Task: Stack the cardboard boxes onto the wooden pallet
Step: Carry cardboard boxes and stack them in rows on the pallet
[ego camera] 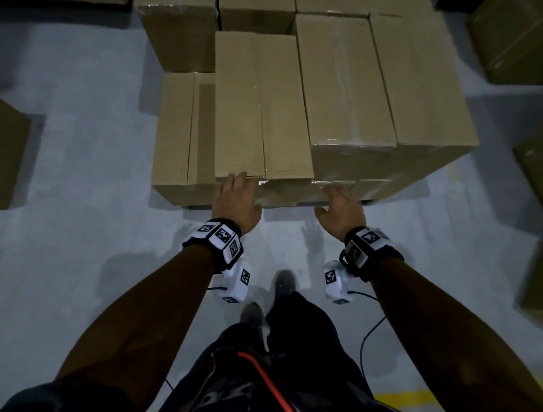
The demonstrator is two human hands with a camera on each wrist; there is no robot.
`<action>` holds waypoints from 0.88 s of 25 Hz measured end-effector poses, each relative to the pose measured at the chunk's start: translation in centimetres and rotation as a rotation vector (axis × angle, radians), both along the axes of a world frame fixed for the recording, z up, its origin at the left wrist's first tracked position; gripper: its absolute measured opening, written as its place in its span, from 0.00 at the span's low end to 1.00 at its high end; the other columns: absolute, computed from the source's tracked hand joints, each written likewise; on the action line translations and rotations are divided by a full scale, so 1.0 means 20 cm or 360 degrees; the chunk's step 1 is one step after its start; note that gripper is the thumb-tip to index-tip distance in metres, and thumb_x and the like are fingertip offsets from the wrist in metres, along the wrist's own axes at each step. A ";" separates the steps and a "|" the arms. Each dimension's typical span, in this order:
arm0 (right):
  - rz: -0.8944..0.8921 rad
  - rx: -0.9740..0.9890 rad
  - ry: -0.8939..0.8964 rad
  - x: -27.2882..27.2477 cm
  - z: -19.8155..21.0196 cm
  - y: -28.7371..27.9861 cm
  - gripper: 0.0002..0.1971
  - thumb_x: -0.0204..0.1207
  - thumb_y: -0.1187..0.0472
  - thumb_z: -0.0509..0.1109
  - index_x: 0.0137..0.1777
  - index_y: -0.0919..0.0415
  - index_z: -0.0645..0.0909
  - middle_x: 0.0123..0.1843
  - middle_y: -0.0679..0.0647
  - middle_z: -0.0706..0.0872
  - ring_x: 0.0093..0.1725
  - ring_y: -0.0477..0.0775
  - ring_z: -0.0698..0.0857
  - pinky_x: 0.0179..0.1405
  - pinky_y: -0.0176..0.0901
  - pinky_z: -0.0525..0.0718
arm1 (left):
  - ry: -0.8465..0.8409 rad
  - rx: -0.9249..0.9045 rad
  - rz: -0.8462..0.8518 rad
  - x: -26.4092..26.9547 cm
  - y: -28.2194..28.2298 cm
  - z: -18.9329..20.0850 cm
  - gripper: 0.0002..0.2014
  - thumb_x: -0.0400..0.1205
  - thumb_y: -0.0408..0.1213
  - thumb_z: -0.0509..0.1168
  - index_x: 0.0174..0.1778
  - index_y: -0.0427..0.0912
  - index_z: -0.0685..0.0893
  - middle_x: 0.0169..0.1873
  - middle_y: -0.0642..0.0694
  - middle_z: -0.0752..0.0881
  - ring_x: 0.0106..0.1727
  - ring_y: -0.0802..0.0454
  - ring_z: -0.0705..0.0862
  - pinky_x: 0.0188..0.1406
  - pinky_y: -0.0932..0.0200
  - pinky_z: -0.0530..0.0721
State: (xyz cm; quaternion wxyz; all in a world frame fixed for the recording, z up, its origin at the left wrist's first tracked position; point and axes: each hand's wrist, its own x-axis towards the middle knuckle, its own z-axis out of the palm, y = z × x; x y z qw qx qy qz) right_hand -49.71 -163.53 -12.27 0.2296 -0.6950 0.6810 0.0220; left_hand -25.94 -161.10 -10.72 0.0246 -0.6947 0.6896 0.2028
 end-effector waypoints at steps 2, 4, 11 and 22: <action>0.0011 -0.0026 -0.0003 -0.04 0.03 0.06 0.28 0.79 0.52 0.69 0.78 0.58 0.72 0.76 0.62 0.77 0.73 0.67 0.76 0.71 0.61 0.77 | -0.0058 -0.0082 -0.0033 -0.05 0.08 0.02 0.29 0.80 0.43 0.64 0.80 0.45 0.69 0.81 0.41 0.67 0.82 0.39 0.62 0.79 0.38 0.63; 0.0030 -0.0044 -0.0001 -0.07 0.05 0.10 0.28 0.80 0.51 0.68 0.79 0.59 0.72 0.76 0.62 0.77 0.74 0.66 0.75 0.72 0.59 0.76 | -0.0084 -0.0130 -0.0040 -0.11 0.14 0.04 0.29 0.81 0.42 0.64 0.80 0.43 0.69 0.81 0.41 0.67 0.83 0.40 0.61 0.81 0.39 0.62; 0.0069 -0.0121 -0.0089 -0.24 -0.04 0.05 0.28 0.80 0.55 0.69 0.79 0.60 0.71 0.75 0.63 0.77 0.72 0.67 0.76 0.70 0.61 0.77 | -0.0243 -0.0270 -0.0043 -0.28 0.21 -0.05 0.24 0.83 0.44 0.62 0.76 0.43 0.72 0.83 0.41 0.64 0.85 0.40 0.57 0.84 0.38 0.56; 0.0109 -0.0529 -0.0054 -0.21 -0.36 -0.48 0.34 0.82 0.50 0.70 0.84 0.55 0.62 0.84 0.61 0.65 0.82 0.65 0.65 0.81 0.63 0.66 | -0.0270 -0.0628 0.0102 -0.34 -0.17 -0.43 0.29 0.87 0.56 0.52 0.82 0.45 0.65 0.84 0.40 0.63 0.85 0.40 0.58 0.84 0.37 0.56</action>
